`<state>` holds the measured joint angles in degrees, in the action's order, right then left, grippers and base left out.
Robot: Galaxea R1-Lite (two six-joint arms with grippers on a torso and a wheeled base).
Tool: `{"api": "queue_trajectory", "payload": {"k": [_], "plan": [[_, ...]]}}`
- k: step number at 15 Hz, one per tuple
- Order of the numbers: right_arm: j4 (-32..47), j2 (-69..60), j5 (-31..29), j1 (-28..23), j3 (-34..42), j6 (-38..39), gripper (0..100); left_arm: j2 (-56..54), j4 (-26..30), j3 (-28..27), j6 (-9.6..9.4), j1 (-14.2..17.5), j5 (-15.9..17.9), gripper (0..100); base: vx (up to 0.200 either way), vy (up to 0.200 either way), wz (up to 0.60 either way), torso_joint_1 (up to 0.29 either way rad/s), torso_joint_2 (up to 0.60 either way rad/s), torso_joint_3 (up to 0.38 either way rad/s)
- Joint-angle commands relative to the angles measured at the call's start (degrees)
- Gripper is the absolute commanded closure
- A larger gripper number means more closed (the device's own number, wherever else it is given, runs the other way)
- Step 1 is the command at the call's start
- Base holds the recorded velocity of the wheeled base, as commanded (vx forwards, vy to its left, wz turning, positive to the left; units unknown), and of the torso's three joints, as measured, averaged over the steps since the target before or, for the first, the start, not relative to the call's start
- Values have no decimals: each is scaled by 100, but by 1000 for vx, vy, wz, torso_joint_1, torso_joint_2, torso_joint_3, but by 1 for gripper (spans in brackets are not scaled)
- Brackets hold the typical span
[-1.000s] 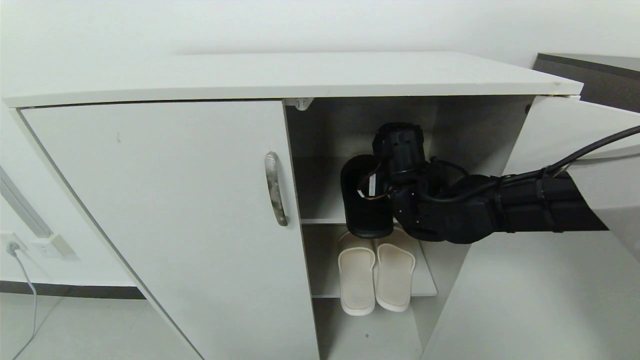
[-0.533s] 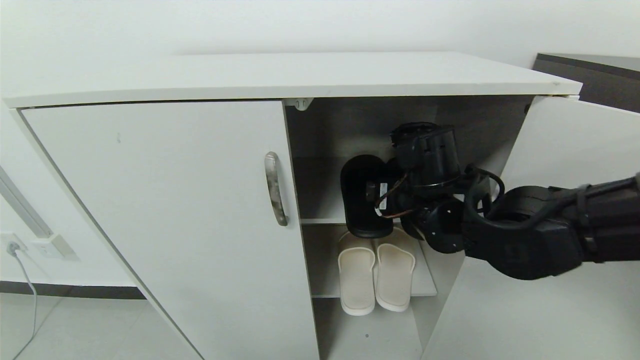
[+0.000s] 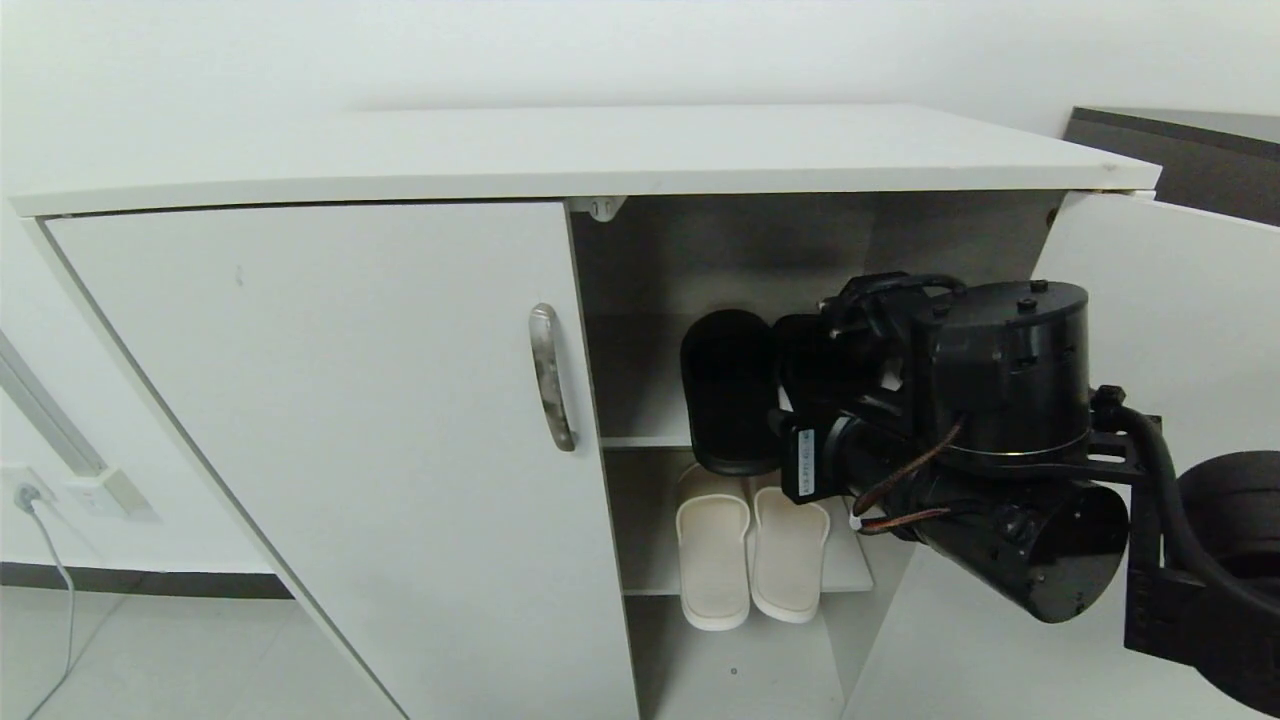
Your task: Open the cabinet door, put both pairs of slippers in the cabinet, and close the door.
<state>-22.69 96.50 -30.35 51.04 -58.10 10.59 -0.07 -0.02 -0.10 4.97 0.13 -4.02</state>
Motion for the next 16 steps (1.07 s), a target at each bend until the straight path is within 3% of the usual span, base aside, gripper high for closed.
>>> {"api": "queue_trajectory", "payload": {"k": [1,12,16], "plan": [[-8,97,-6,11,88,4,100,7,2,1,4,4,-2,100,0,0,0,0,0,0],[-386,413,-41,29,150,-22,100,7,-6,1,4,4,-2,100,0,0,0,0,0,0],[-386,413,-41,29,150,-13,100,7,2,1,12,4,-2,100,-200,0,0,7,0,-1]]}}
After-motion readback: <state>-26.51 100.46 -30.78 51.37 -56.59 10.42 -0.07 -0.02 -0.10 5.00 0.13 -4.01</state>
